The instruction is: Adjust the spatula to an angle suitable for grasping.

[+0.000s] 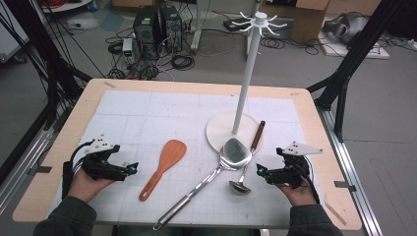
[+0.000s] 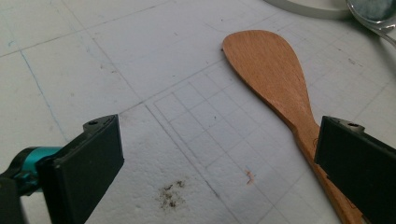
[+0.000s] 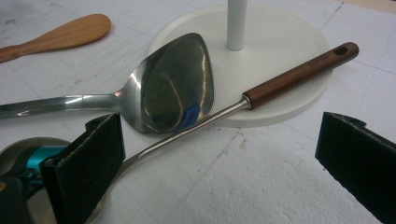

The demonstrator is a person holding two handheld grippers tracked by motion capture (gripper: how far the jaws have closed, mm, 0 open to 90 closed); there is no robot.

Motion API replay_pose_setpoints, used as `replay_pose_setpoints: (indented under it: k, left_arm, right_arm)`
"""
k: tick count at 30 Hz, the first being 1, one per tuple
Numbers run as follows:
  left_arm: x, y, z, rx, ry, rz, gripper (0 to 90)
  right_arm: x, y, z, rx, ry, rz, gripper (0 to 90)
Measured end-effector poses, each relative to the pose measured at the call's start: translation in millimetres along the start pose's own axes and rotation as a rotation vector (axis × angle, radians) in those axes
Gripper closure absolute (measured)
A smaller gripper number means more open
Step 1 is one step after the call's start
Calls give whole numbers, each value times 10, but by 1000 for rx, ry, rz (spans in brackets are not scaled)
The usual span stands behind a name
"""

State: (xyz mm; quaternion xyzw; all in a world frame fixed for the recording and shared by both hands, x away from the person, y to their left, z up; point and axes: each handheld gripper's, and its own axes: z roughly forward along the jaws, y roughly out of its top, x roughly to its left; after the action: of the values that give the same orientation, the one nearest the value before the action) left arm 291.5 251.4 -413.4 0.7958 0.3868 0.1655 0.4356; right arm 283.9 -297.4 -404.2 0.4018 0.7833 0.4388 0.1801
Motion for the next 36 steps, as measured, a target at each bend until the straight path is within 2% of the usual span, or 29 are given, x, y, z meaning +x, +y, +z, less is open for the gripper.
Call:
replay_pose_setpoints:
  k: [17,27,36]
  left_arm:
    - [-14,5,-11,-10,-7,3,17]
    - [-52,19,-7,-4,-16,20,17]
    - [-155,59,4,-16,-48,32,17]
  right_arm:
    - [25,6,-4,3,7,2,4]
    - [57,11,3,4,15,-6,4]
    - [69,13,0,3,12,-6,4]
